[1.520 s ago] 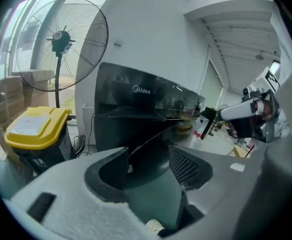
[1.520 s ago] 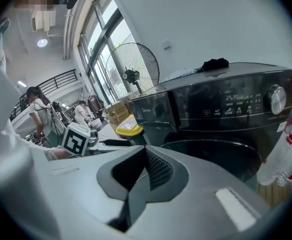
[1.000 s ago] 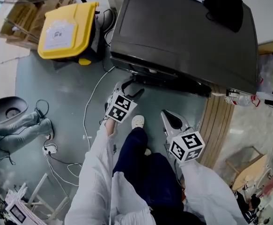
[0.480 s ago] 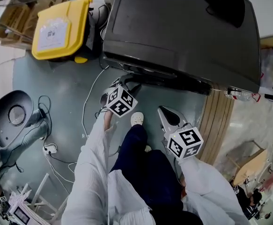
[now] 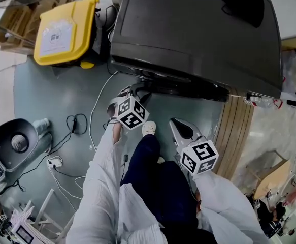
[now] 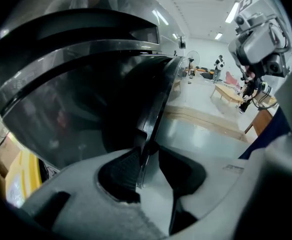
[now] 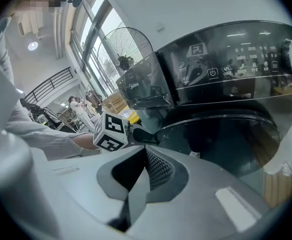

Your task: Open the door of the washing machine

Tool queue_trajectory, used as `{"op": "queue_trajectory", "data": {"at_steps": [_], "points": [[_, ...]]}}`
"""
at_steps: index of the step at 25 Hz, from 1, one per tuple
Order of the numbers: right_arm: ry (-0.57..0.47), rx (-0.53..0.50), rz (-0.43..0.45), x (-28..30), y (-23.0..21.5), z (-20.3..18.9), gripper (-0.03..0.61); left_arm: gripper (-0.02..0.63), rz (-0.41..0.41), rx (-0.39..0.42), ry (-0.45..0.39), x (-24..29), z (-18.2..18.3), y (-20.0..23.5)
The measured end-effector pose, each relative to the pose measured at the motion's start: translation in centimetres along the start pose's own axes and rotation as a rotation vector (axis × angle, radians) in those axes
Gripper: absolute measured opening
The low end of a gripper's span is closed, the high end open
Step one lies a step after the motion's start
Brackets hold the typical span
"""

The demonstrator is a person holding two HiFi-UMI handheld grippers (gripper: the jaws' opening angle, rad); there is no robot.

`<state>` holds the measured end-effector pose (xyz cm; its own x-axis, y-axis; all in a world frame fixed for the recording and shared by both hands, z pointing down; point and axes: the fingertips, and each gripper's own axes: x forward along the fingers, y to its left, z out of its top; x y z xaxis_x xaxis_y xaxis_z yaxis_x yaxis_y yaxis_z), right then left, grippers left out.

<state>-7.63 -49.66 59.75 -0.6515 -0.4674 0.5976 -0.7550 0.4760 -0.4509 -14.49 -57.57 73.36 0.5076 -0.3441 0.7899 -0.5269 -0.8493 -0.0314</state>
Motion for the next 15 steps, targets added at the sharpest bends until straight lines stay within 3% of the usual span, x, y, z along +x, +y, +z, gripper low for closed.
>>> {"op": "queue_trajectory", "data": {"at_steps": [15], "points": [[-0.017, 0.009, 0.021, -1.5, 1.7, -2.6, 0.009, 0.091, -0.029, -0.035, -0.011, -2.1, -2.9, -7.7]]}}
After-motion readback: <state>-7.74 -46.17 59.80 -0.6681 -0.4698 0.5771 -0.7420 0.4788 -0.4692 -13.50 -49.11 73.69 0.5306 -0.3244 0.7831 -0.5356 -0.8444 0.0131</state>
